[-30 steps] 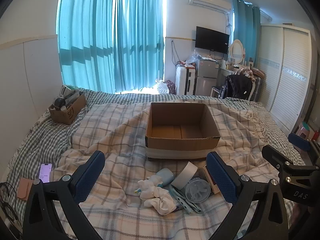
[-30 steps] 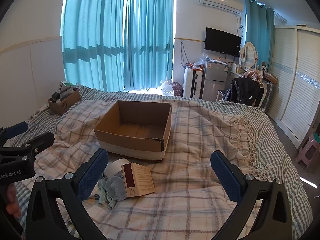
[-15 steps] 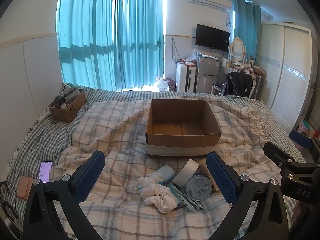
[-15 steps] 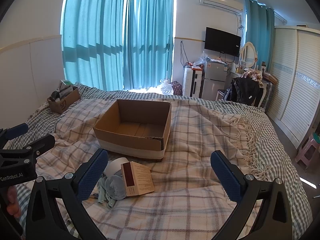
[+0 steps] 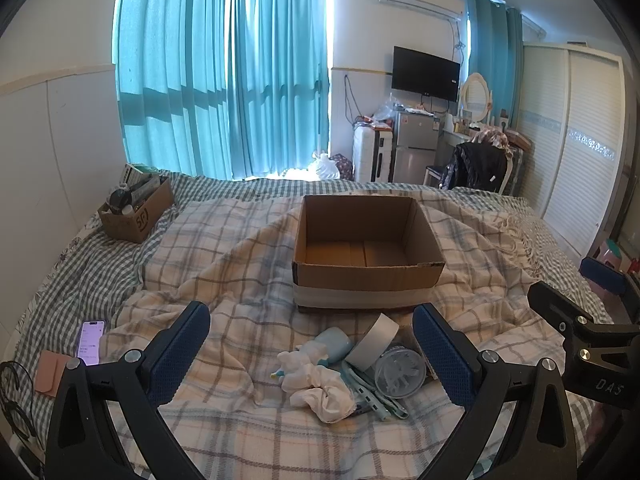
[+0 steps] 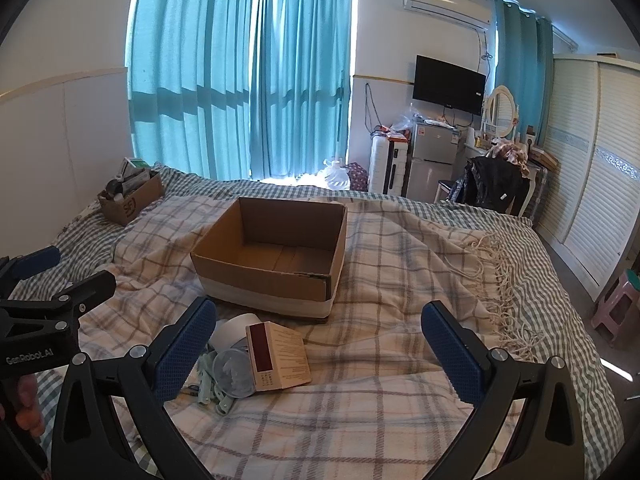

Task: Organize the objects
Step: 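Move both tools toward the pile of items beside the box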

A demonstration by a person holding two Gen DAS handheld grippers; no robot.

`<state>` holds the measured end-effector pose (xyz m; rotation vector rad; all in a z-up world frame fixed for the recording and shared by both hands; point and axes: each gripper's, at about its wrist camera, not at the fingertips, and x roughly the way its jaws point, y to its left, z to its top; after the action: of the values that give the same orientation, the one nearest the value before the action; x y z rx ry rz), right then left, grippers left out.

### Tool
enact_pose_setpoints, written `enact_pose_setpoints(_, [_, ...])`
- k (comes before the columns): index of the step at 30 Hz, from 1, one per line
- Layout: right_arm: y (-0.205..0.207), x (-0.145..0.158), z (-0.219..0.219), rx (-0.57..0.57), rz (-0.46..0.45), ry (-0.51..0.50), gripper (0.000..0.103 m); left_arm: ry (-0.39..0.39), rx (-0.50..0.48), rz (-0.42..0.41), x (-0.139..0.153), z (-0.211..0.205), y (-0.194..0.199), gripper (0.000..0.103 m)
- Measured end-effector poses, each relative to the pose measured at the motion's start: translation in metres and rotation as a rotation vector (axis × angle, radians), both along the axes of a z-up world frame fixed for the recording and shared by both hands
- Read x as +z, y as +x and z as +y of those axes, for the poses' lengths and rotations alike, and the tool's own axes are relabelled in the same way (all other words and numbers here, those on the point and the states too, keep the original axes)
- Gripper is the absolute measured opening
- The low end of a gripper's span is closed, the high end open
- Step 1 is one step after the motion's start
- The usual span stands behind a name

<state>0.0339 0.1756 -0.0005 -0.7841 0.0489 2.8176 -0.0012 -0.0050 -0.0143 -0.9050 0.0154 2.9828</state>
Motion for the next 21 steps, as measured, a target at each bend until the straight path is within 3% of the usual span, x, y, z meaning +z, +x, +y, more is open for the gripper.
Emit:
enact_pose_setpoints(13, [-0.004, -0.006, 0.000, 0.006, -0.022, 0.001, 0.103, -0.023, -0.004, -0.002, -0.010, 0.000, -0.003, 0.103])
enact_pose_setpoints(21, [-0.017, -0.028, 0.003, 0.014, -0.088, -0.013, 0.103, -0.034, -0.013, -0.137, -0.048, -0.003, -0.027, 0.103])
